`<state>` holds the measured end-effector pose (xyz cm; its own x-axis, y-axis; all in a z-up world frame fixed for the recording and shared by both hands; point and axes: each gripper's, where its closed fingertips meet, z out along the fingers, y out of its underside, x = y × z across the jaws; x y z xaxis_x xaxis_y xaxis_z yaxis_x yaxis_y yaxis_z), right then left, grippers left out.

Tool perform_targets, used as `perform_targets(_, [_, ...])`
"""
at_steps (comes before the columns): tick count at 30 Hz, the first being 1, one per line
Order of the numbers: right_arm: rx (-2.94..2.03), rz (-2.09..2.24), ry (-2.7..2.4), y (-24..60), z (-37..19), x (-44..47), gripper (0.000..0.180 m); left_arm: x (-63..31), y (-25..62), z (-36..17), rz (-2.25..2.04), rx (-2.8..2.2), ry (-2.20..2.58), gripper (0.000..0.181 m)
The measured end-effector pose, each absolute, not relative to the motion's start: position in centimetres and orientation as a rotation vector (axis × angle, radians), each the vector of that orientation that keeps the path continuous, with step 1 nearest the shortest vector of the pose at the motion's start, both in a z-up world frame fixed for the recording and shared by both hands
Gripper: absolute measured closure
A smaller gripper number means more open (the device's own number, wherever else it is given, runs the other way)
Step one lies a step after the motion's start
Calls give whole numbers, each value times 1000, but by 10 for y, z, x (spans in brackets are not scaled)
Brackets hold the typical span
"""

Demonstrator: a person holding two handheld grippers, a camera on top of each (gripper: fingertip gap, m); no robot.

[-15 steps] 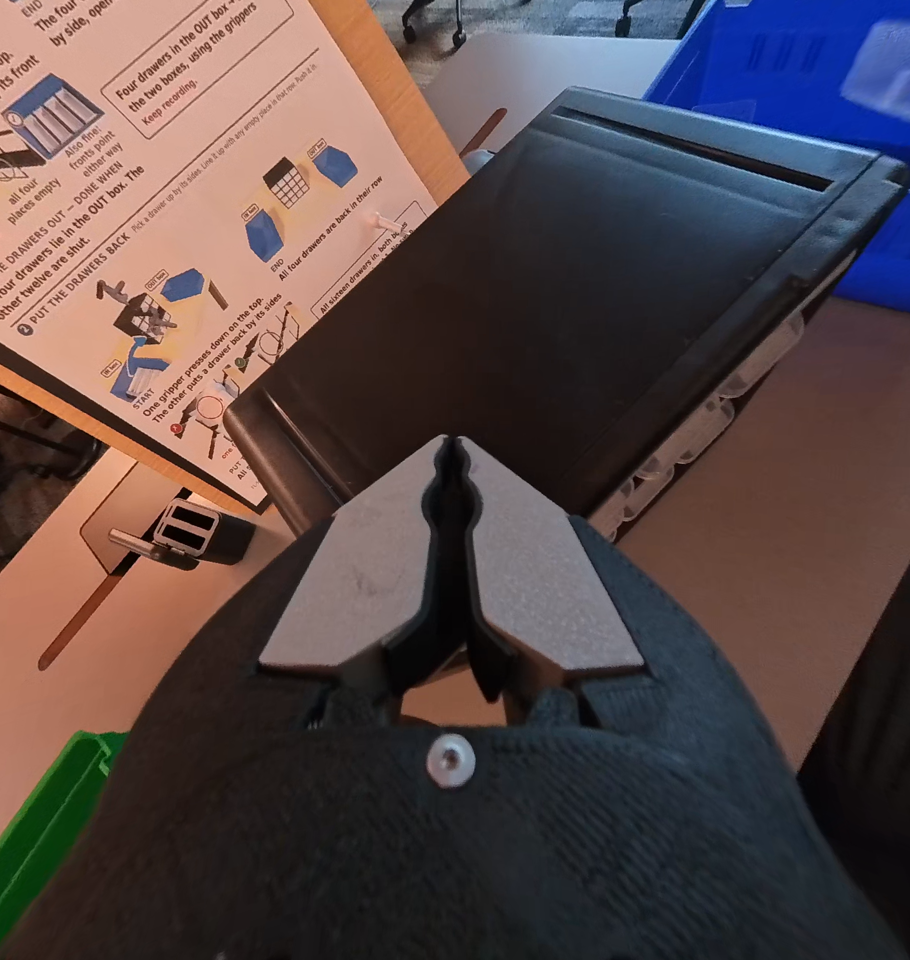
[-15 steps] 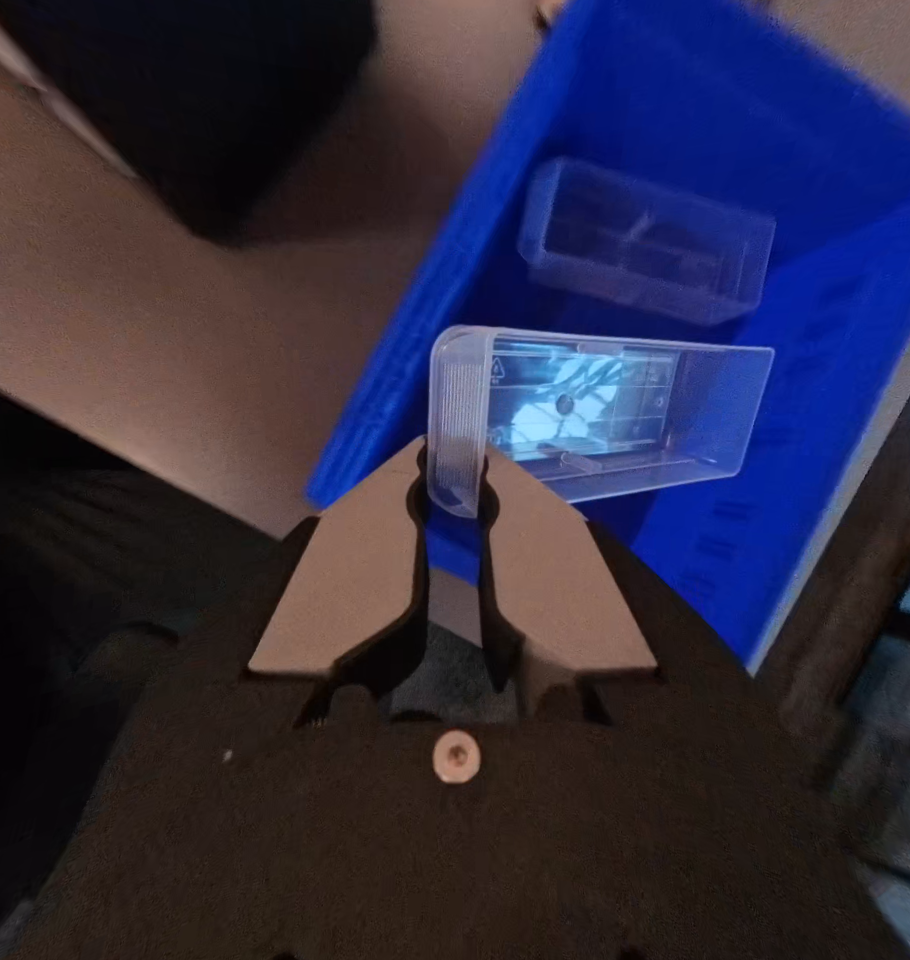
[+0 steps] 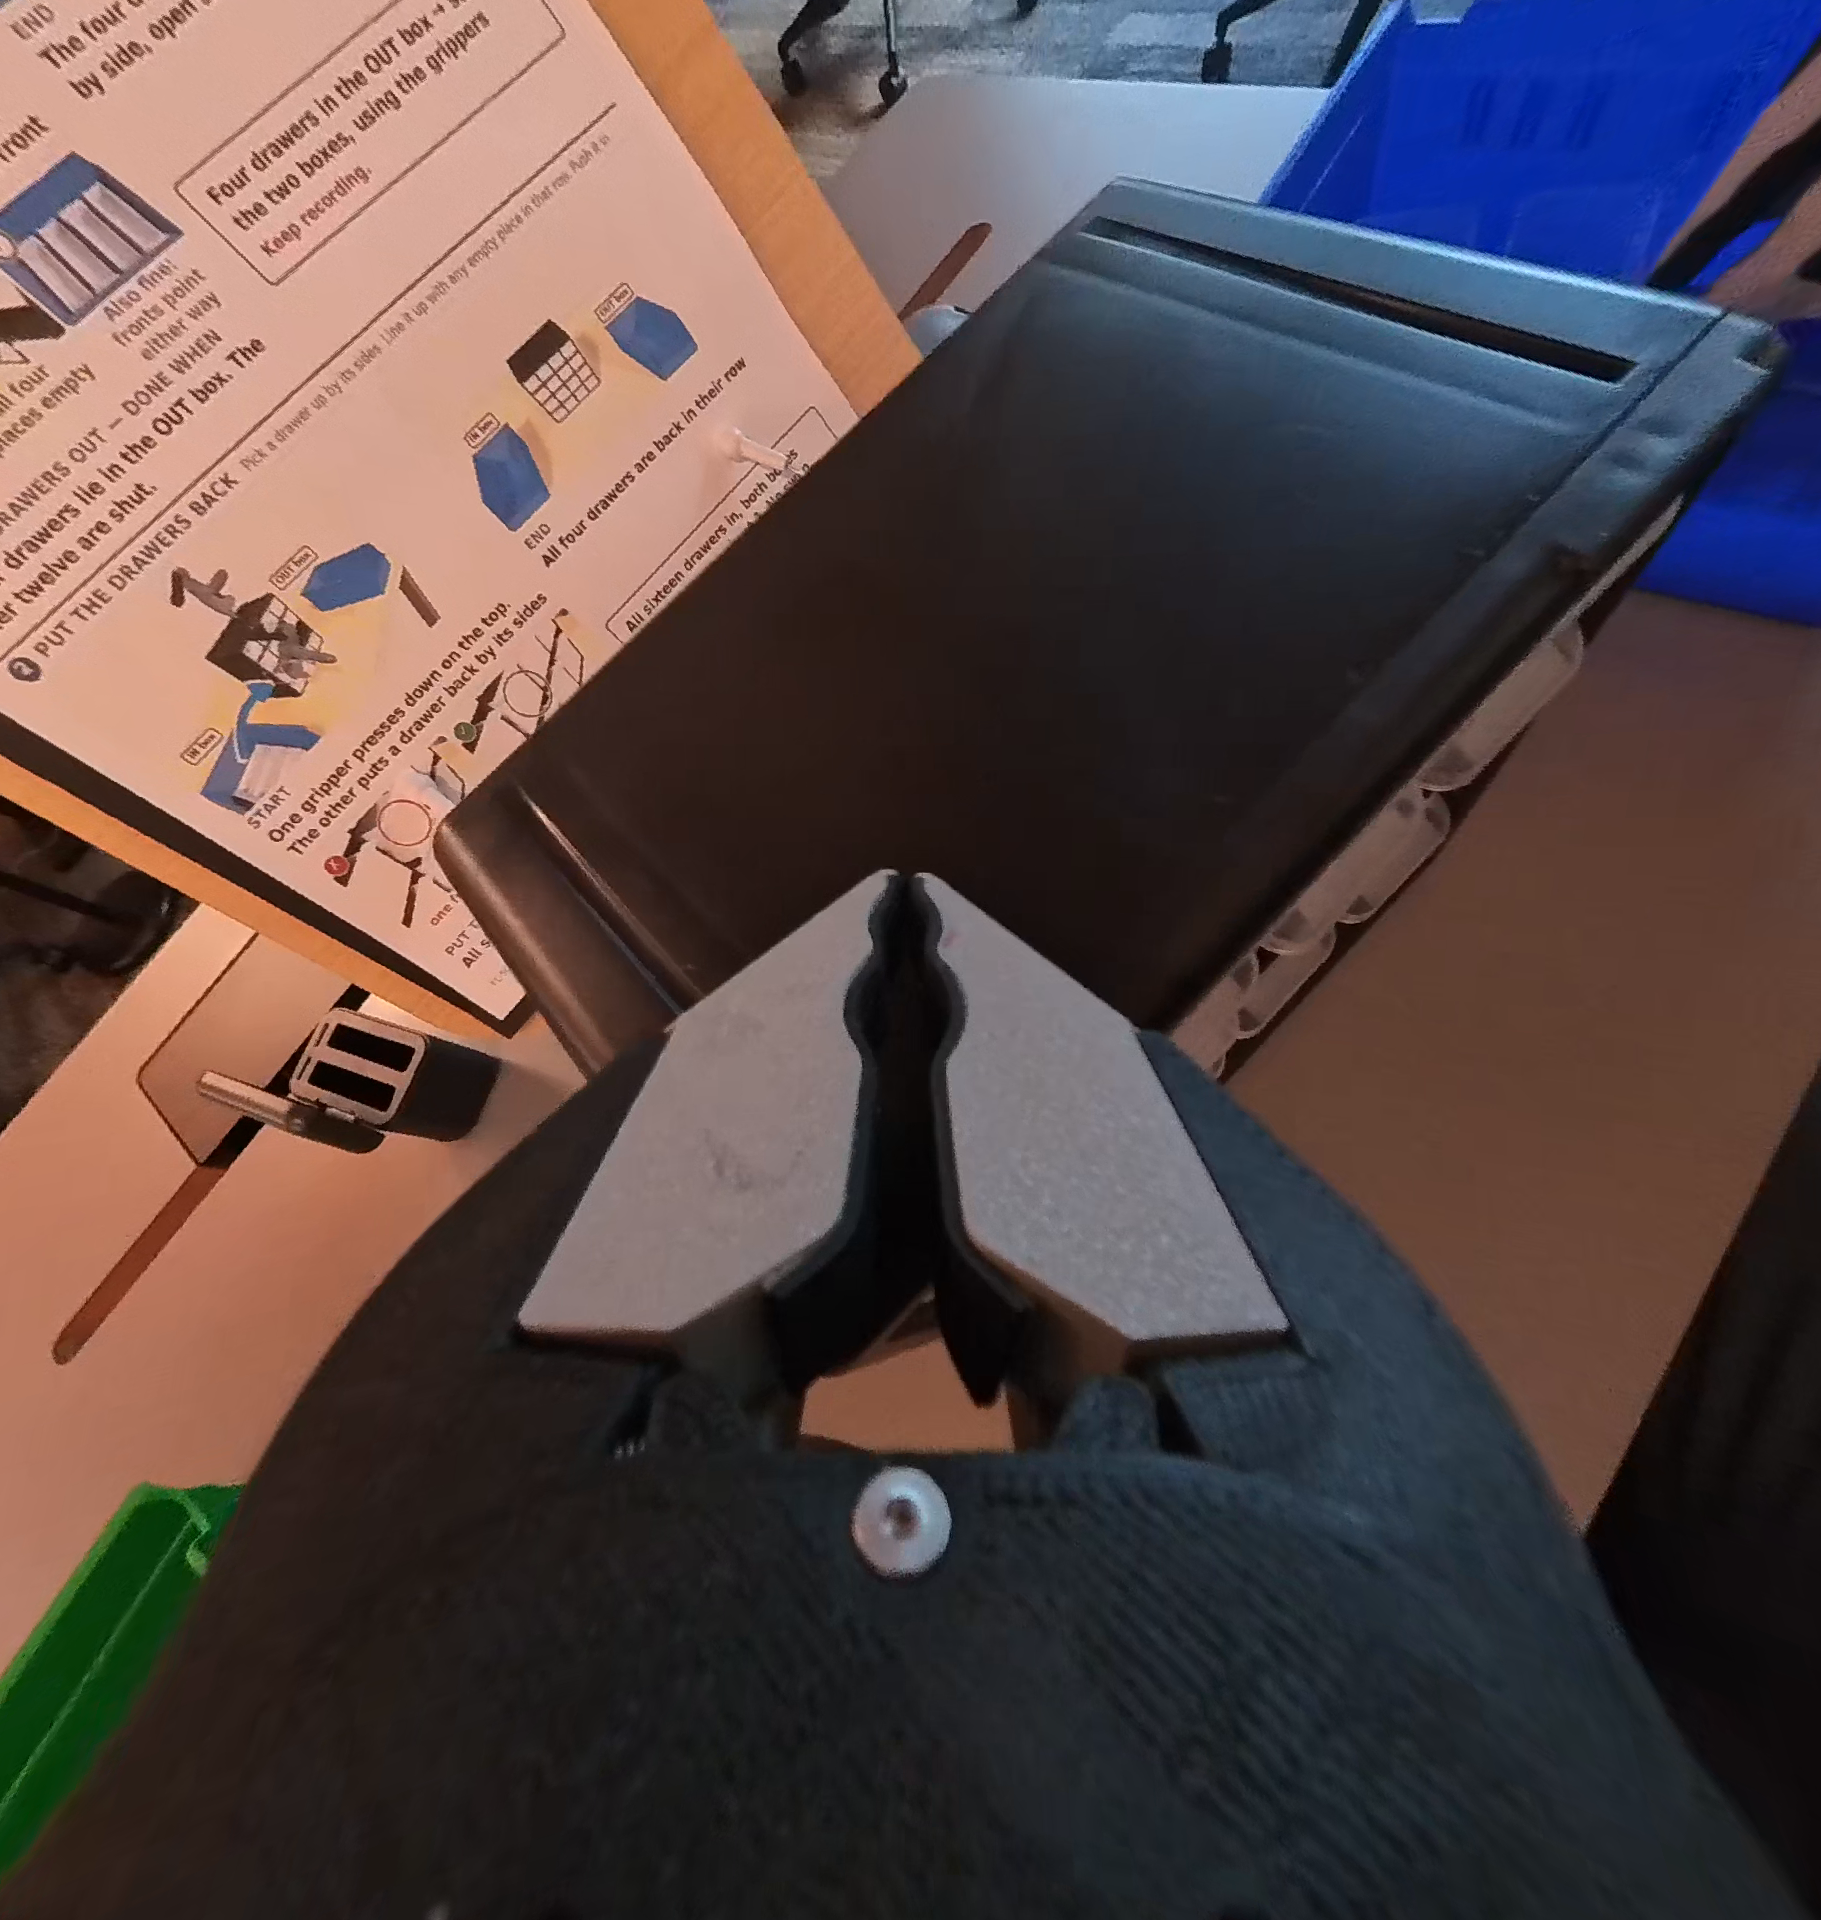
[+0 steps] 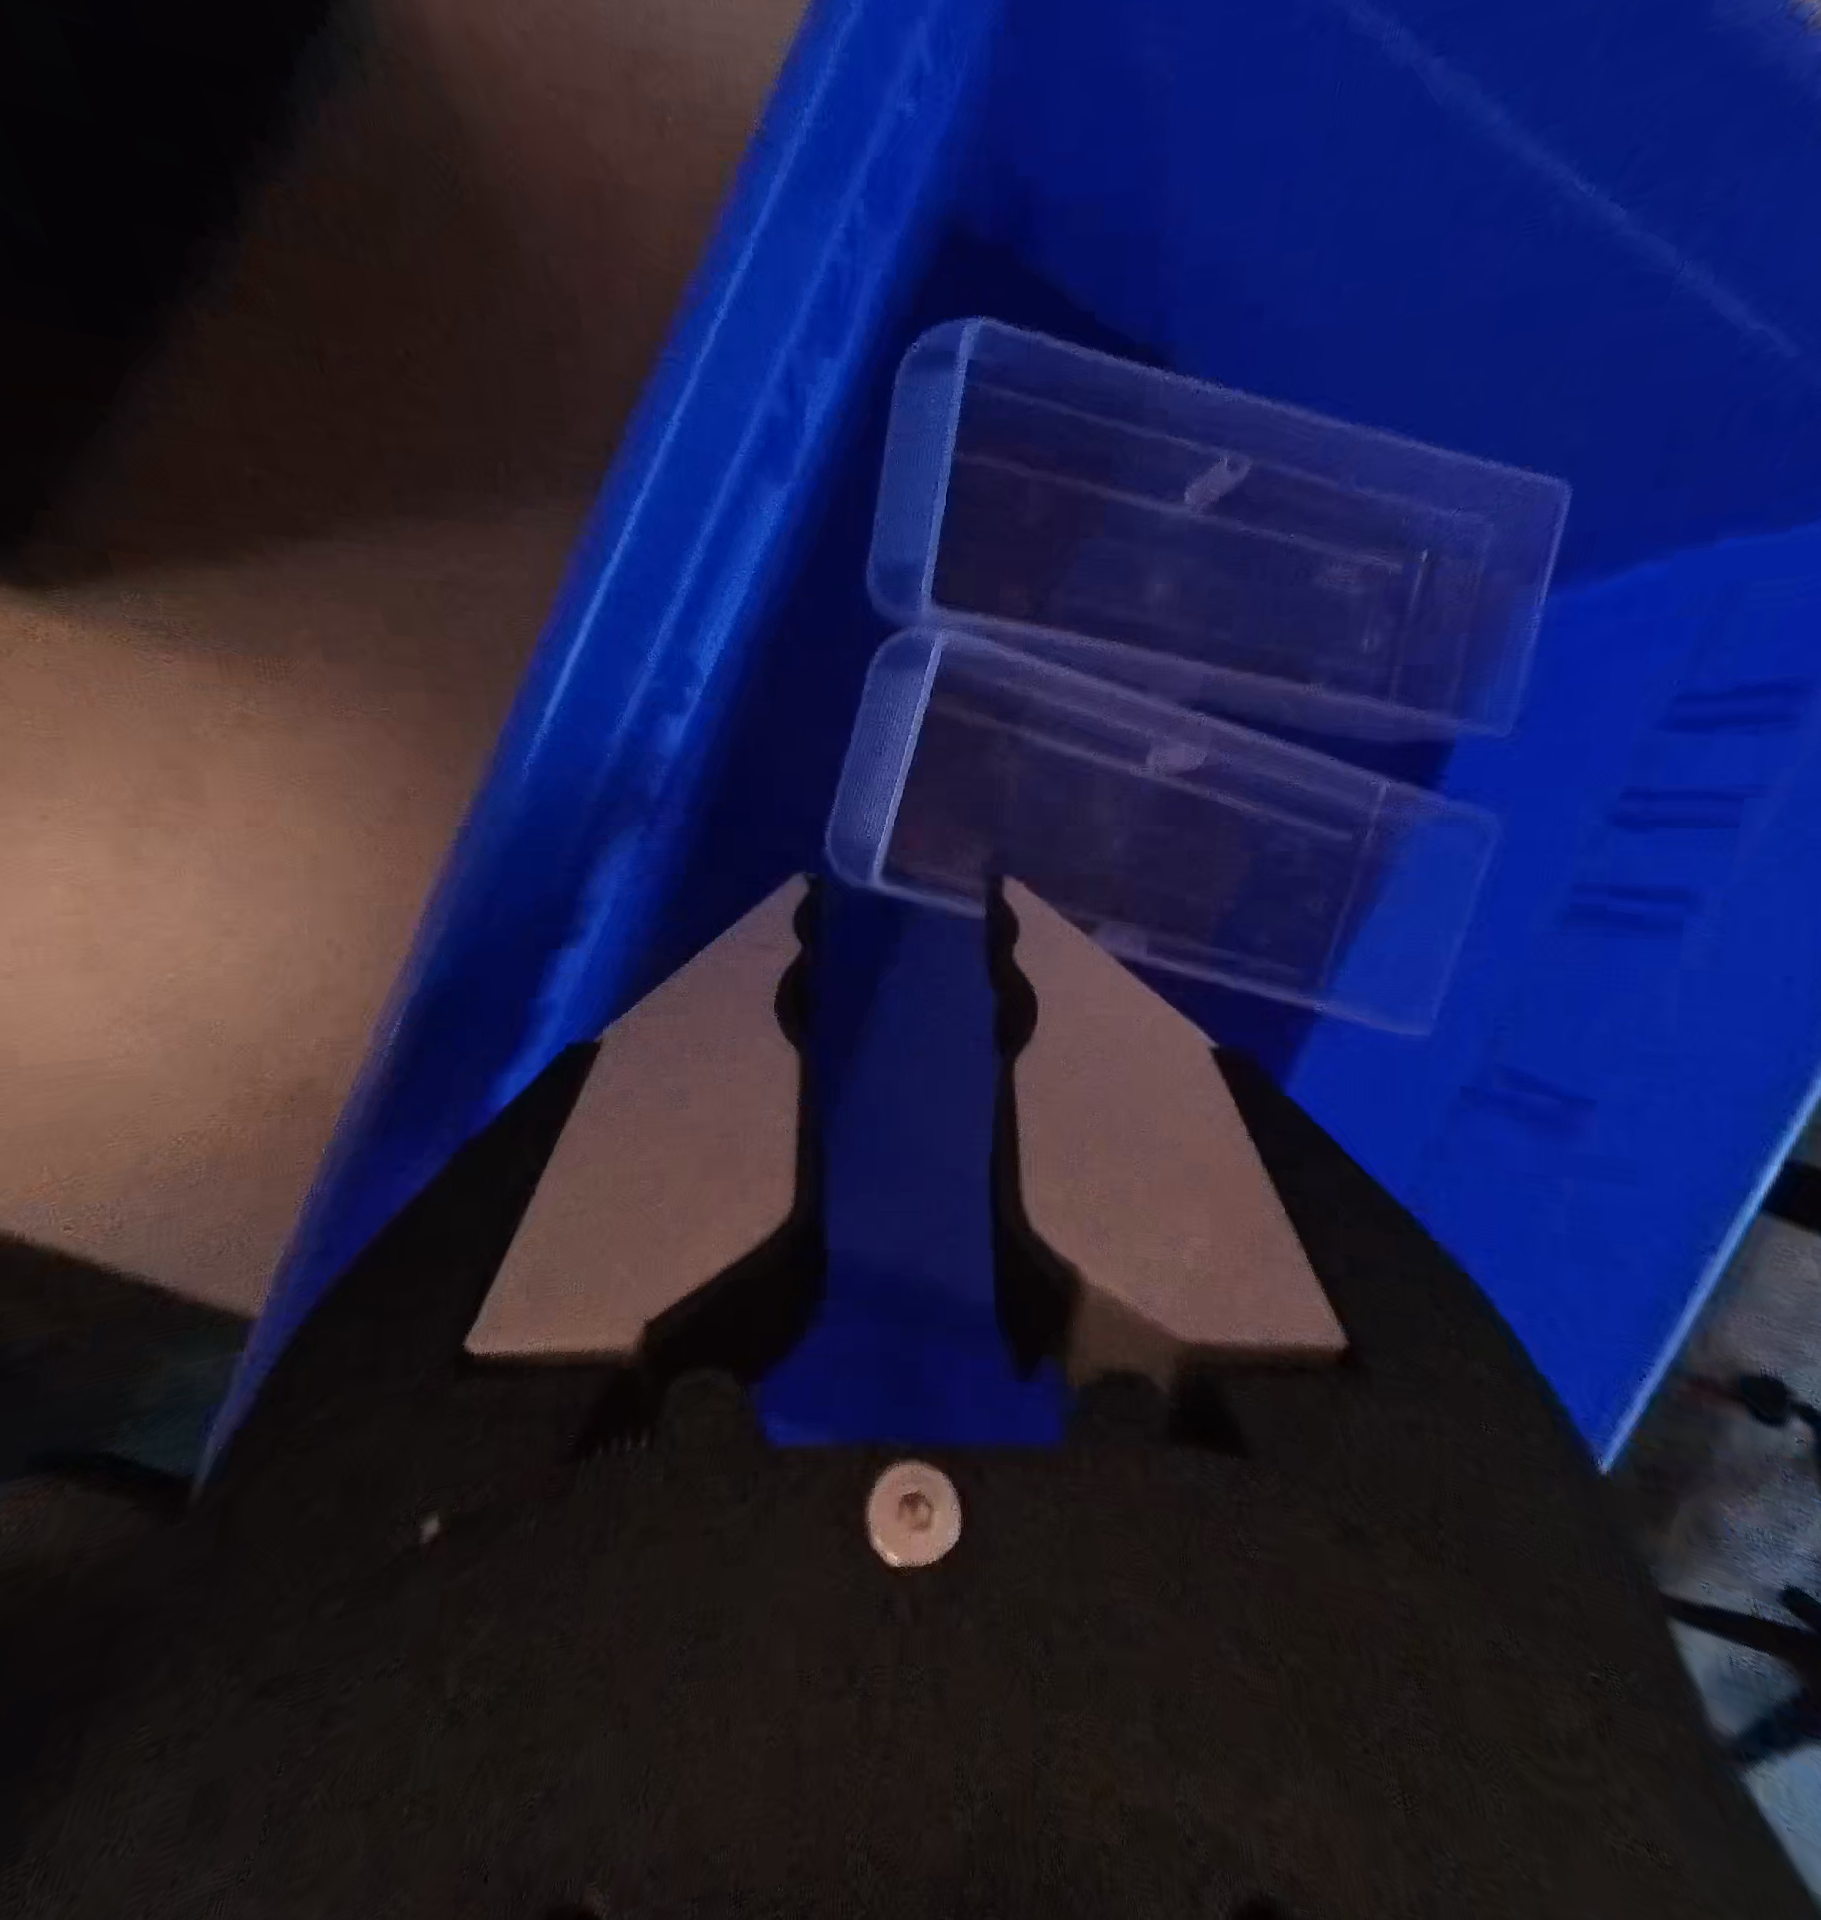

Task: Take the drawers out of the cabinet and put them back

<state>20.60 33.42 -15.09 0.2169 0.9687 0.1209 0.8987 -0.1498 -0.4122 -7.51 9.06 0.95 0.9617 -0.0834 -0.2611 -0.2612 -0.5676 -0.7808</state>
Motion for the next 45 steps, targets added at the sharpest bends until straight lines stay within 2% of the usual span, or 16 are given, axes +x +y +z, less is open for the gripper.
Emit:
perform_targets(1, [-2124, 322, -1747, 325, -150, 213, 151, -75, 91, 10, 237, -2171, 244, 181])
perform_targets(3, [-2167, 433, -1816, 310, -156, 229, 154, -75, 91, 10, 250, -2165, 251, 181])
perform_targets(5, [-2231, 320, -1837, 320, -173, 249, 163, -75, 91, 10, 277, -2157, 262, 181])
perform_targets(7, [-2301, 165, -1826, 337, -192, 261, 164, -75, 91, 10, 289, -2152, 266, 181])
perform_targets(10, [-2314, 105, -1811, 353, -211, 246, 175, -75, 91, 10, 283, -2155, 261, 181])
perform_targets(11, [-2270, 90, -1759, 365, -208, 235, 180, -75, 91, 10, 281, -2157, 260, 181])
perform_targets(17, [-2146, 32, -1607, 386, -175, 220, 180, -75, 91, 10, 280, -2158, 254, 181])
perform_targets(22, [-2032, 289, -1470, 340, -115, 206, 179, -74, 91, 10, 312, -2134, 279, 181])
perform_targets(26, [-1830, 579, -1455, 272, -78, 186, 167, -83, 82, 11, 403, -2117, 269, 181])
perform_targets(33, [-1674, 567, -1632, 209, -101, 180, 165, -122, 32, 11, 232, -2109, 82, 181])
perform_targets(35, [-1667, 529, -1665, 203, -109, 178, 164, -140, 20, 6, 238, -2140, -5, 145])
perform_targets(39, [-1643, 574, -1681, 189, -116, 171, 162, -139, 11, -3, 100, -2147, -43, 130])
perform_targets(41, [-1642, 622, -1676, 183, -118, 171, 161, -129, 12, -11, -12, -2150, -28, 148])
perform_targets(43, [-1648, 648, -1661, 182, -120, 173, 160, -114, 11, -28, -121, -2216, 41, 174])
perform_targets(45, [-1654, 668, -1647, 182, -120, 178, 161, -109, 10, -43, -102, -2266, 91, 181])
